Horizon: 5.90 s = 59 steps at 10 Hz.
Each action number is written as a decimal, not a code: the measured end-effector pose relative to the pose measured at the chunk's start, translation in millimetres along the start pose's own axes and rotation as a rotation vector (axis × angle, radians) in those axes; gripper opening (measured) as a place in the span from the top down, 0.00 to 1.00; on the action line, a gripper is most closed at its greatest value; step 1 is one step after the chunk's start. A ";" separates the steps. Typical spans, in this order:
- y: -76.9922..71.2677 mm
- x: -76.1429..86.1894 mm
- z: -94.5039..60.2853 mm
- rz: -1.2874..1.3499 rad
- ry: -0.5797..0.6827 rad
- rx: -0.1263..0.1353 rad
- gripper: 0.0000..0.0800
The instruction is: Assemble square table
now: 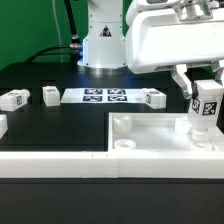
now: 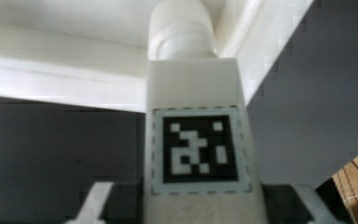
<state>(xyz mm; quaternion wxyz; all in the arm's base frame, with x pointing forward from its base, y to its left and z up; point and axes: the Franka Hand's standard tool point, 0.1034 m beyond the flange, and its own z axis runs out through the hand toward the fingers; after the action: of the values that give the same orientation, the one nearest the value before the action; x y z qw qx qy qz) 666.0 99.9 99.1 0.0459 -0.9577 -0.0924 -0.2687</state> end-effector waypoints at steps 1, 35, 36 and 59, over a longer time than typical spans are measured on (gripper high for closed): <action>-0.6 1.5 1.7 0.000 0.004 0.001 0.64; 6.2 17.8 9.3 0.134 -0.611 0.067 0.19; 6.4 16.7 9.8 0.131 -0.611 0.068 0.19; 4.9 -6.6 27.9 1.528 -0.337 -0.203 0.63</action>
Offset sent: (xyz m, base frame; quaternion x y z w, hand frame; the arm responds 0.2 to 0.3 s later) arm 0.0111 0.0023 -0.0032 -0.0088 0.0028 0.0093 0.9999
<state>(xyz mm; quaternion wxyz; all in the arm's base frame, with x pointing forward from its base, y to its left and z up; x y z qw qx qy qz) 675.5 97.9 71.7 0.1156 -0.7831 0.6107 -0.0211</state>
